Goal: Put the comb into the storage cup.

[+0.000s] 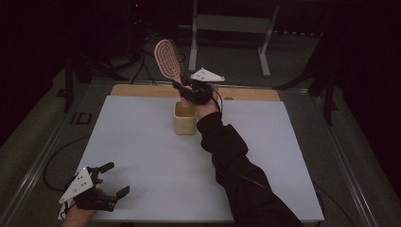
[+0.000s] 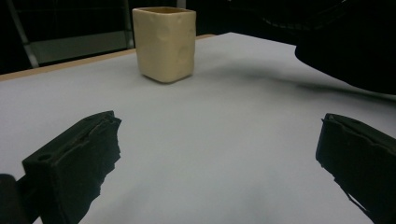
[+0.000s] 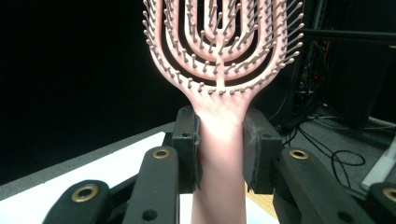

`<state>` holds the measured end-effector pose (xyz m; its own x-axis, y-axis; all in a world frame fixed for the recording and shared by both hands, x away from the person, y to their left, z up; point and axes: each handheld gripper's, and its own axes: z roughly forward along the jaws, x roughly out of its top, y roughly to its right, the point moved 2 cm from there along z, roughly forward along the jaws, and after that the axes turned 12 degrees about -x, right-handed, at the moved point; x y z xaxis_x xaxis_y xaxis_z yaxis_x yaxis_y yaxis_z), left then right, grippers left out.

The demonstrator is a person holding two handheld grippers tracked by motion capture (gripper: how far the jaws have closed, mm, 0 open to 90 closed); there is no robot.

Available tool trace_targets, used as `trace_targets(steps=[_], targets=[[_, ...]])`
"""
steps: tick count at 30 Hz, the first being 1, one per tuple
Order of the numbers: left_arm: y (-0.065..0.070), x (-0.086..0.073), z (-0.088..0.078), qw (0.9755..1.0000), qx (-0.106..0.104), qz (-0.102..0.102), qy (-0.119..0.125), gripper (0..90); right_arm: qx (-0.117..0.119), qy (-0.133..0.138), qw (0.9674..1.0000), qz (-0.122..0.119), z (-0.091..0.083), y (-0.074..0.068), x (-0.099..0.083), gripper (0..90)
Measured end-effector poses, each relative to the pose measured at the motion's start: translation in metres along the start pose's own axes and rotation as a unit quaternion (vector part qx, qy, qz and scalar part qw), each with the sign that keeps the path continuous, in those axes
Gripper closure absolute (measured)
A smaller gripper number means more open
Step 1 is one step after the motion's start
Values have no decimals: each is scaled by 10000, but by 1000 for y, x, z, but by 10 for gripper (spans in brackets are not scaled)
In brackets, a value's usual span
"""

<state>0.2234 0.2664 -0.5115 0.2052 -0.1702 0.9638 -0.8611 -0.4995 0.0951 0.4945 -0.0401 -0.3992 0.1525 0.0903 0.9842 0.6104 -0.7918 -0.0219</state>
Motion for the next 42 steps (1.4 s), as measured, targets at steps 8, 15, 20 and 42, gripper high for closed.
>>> trace_targets(steps=[8,15,20,42], targets=[[0,0,0,10000,1,1,-16,0,7,-98,10000,-4,6,3,-13,699],[0,-1,0,10000,-3,8,-43,0,105,-218,9997,-36,10,6,-24,699],[-1,-1,0,10000,2,-11,-26,0,72,-227,9996,-123,11,9,-33,699],[-1,-1,0,10000,6,-6,-38,0,405,-223,9989,-70,-1,7,-60,697]])
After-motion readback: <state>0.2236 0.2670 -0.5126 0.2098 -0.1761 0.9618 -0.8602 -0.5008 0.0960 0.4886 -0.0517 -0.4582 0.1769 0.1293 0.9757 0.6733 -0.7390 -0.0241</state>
